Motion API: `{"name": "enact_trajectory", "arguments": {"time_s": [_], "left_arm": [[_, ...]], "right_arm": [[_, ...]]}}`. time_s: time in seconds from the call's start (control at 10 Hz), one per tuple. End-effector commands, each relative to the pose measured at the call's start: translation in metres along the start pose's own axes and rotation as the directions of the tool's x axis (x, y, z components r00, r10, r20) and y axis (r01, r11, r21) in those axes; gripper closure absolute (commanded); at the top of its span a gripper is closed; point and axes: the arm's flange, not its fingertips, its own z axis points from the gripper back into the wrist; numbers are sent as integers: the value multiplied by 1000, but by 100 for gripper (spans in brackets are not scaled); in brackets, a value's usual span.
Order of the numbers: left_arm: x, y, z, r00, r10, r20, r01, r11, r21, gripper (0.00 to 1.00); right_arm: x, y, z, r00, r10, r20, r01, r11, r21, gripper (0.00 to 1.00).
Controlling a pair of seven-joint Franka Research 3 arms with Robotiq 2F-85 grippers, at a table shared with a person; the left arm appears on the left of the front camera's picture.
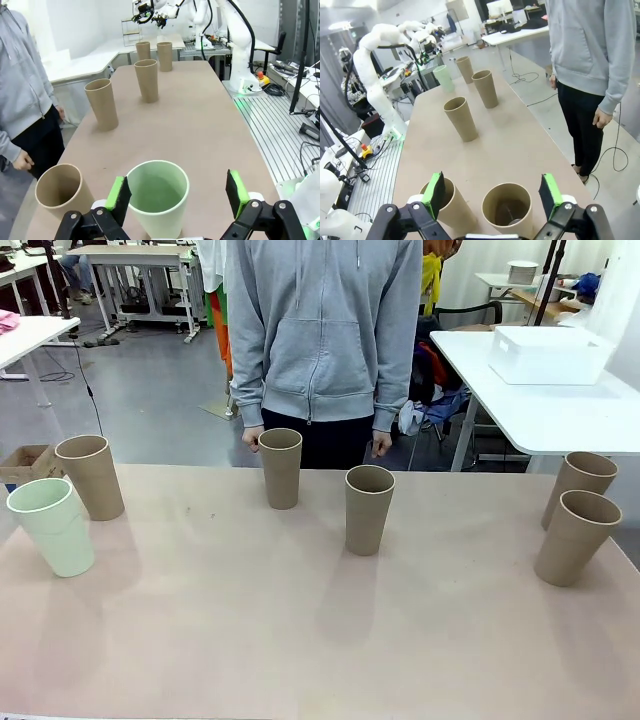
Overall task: Stack the cups and store them in the basket.
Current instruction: Pick up two Reusable plastic cups , one in each hand.
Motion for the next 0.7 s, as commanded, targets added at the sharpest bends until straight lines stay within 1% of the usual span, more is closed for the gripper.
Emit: {"name": "enact_trajectory", "arguments": {"time_s": [0.0,0.1,0.2,0.4,0.6], "left_arm": [[-9,6,3,997,-43,68,43,999,7,0],[-22,7,17,991,-41,124,39,999,21,0],[-36,5,29,986,-29,164,26,999,19,0],[-63,-2,43,974,-66,217,59,997,39,0],[-87,-9,53,956,-98,277,88,995,51,0]], "right_arm": [[0,0,-1,1000,-1,0,1,1000,1,0],[-6,-20,8,999,-4,37,1,997,74,0],[-15,-33,13,998,4,56,-10,993,115,0],[-49,-55,8,998,23,57,-32,988,153,0],[-92,-72,3,984,126,128,-145,978,151,0]]}}
